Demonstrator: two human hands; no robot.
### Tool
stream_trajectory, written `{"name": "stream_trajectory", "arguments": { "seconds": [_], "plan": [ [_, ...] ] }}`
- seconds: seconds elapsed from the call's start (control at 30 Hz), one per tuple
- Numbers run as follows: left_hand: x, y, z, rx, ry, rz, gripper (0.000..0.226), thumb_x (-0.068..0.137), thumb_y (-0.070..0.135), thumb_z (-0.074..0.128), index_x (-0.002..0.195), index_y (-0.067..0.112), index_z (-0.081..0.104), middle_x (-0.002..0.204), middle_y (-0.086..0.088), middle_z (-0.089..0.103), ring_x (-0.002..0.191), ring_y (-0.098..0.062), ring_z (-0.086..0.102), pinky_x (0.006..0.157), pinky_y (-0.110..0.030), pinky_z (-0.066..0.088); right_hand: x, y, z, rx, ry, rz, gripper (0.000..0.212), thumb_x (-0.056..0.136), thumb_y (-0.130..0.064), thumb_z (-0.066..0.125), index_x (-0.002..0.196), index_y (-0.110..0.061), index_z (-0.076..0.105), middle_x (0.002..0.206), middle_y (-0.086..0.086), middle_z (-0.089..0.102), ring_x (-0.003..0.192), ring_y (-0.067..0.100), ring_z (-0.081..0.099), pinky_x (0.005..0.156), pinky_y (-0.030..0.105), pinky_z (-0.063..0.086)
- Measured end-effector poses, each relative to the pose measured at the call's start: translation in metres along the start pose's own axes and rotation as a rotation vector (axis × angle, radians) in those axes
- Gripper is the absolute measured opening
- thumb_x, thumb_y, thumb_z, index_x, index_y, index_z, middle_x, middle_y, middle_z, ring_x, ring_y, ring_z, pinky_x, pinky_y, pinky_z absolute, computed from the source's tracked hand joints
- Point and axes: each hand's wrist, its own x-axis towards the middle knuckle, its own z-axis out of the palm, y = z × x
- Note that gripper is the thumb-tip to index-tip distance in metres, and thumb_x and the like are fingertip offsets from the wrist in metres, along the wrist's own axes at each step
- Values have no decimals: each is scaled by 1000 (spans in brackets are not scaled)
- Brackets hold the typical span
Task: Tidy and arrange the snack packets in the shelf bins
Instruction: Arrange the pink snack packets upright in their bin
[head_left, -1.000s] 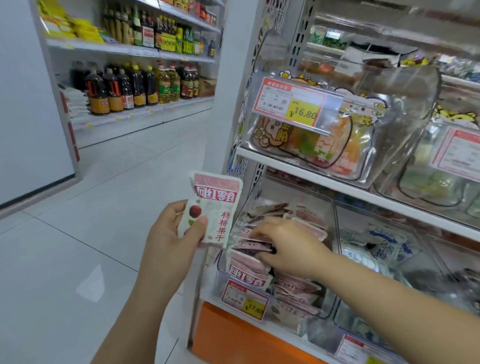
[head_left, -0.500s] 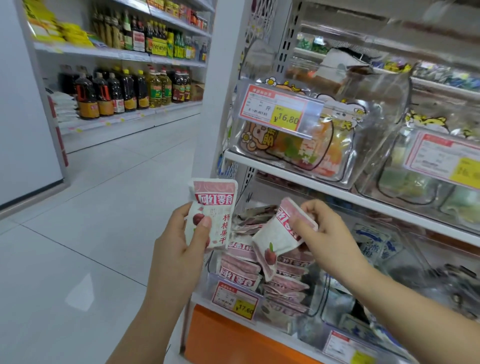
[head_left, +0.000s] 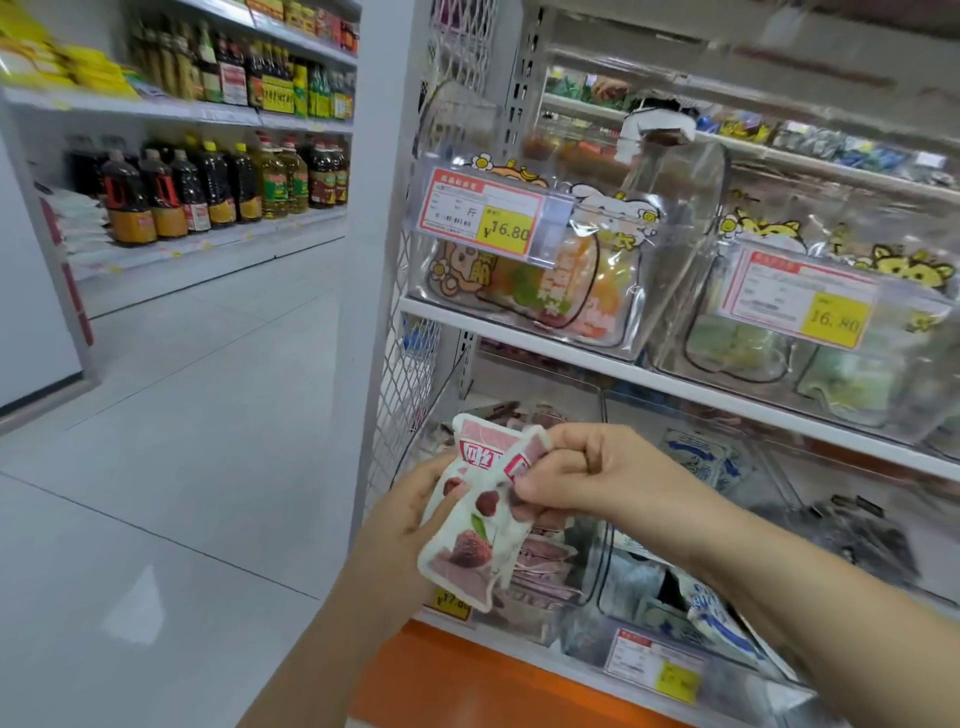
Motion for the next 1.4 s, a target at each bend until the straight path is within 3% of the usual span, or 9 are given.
{"name": "stream_trajectory", "arguments": {
  "seconds": [0.17,0.27,0.37,0.47,0.6,0.83,1.13,1.27,1.4],
  "plan": [
    [4,-5,-11,-129,-97,-108,41,102,11,29,138,-9,35,67,-3,42,52,-24,49,37,-13,39,13,-7,7,-228,67,-49,8,87,-10,66,83,-3,65,67,5,72,67,17,69,53,22,48],
    [-13,17,-4,-63,-161,-97,32,93,28,52,125,24,55,76,-15,64,71,-27,65,56,-17,53,21,-9,19,-378,102,-74,17,87,-12,66,69,-14,63,63,1,70,65,16,71,57,29,55],
    [-11,13,-6,162,-13,-45,32,82,22,71,105,40,58,90,8,72,83,-12,70,74,-36,59,30,-5,31,-397,137,-140,6,87,-14,64,82,-17,65,68,0,72,67,15,71,74,41,58],
    [-6,9,-14,215,228,22,31,88,18,63,109,39,55,86,17,70,77,-3,69,62,-26,59,43,2,33,-218,215,-211,21,90,-13,60,106,-27,58,74,1,71,70,17,70,75,40,57],
    [-9,15,-38,168,517,128,38,88,16,61,119,36,52,86,29,66,80,12,63,52,-8,49,71,26,15,-519,329,-219,16,90,-16,61,103,-24,66,81,-7,69,73,11,67,70,20,52],
    [-5,25,-43,175,637,240,41,88,13,62,106,46,46,86,44,58,86,20,57,58,-1,44,110,42,11,-1070,-152,-117,32,84,-34,69,114,-26,66,107,-13,67,80,-4,54,65,8,37],
    [4,23,-46,142,636,257,38,88,12,62,104,44,49,89,36,62,84,15,61,57,-9,50,148,34,15,-1328,-302,-108,83,73,-45,76,144,-34,35,159,-9,11,141,20,25,112,37,29],
    [6,21,-45,160,644,247,35,88,15,62,99,46,48,90,37,61,85,15,61,61,-13,54,152,38,22,-1531,-358,-54,67,73,-52,71,131,-26,52,160,0,-2,137,31,30,106,39,38],
    [6,21,-44,144,637,256,37,88,12,61,100,45,49,90,35,62,85,14,61,60,-11,52,169,53,7,-1371,-205,-161,17,82,-34,58,84,-17,62,152,0,30,120,23,45,85,28,44]
  ]
}}
